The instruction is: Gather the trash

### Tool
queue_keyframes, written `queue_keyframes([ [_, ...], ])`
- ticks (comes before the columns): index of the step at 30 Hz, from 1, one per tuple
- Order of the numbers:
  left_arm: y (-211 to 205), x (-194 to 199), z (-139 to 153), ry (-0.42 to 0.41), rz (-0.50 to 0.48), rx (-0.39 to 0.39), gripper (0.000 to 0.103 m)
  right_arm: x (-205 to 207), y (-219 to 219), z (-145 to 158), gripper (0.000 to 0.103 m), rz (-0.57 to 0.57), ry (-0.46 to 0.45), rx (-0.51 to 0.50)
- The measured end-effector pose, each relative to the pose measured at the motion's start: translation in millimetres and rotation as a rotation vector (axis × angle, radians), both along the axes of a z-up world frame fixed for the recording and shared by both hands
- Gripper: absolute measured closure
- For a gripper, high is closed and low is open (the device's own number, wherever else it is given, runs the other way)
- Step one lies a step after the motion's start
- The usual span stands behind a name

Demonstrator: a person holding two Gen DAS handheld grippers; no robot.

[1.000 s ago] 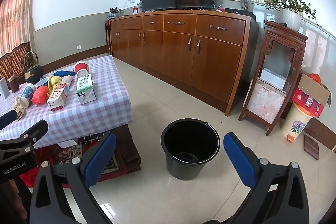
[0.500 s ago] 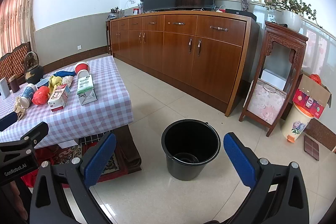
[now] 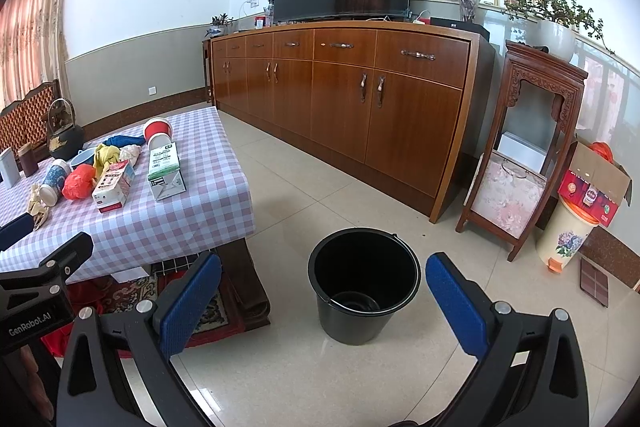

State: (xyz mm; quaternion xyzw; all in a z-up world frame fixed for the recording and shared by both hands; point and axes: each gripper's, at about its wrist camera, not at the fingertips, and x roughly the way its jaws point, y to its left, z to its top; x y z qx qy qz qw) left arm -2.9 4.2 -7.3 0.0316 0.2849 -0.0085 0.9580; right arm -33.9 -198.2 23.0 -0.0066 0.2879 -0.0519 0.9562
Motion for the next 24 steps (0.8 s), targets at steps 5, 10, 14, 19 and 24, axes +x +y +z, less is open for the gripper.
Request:
queue_keyframes([
  [5, 0.1, -0.3, 0.3, -0.001, 0.000, 0.001, 0.000, 0.3, 0.9, 0.6, 0.000, 0.003, -0.001, -0.002],
  [10, 0.0, 0.0, 0.5, 0.000, 0.001, 0.000, 0.000, 1.6, 2.9, 0.6, 0.000, 0.004, -0.003, -0.002],
  [14, -0.2, 0.2, 1.8, -0.001, 0.002, 0.000, 0.000, 1.1, 2.8, 1.4, 0.000, 0.008, -0.004, -0.001],
  [19, -0.5, 0.2, 4.2, -0.001, 0.000, 0.001, 0.000, 0.0, 1.9, 2.0, 0.000, 0.016, -0.007, -0.002],
  [24, -0.3, -0.2, 4.4, -0.004, 0.003, 0.001, 0.000, -0.3, 2.4, 3.1, 0.000, 0.020, -0.010, -0.004],
])
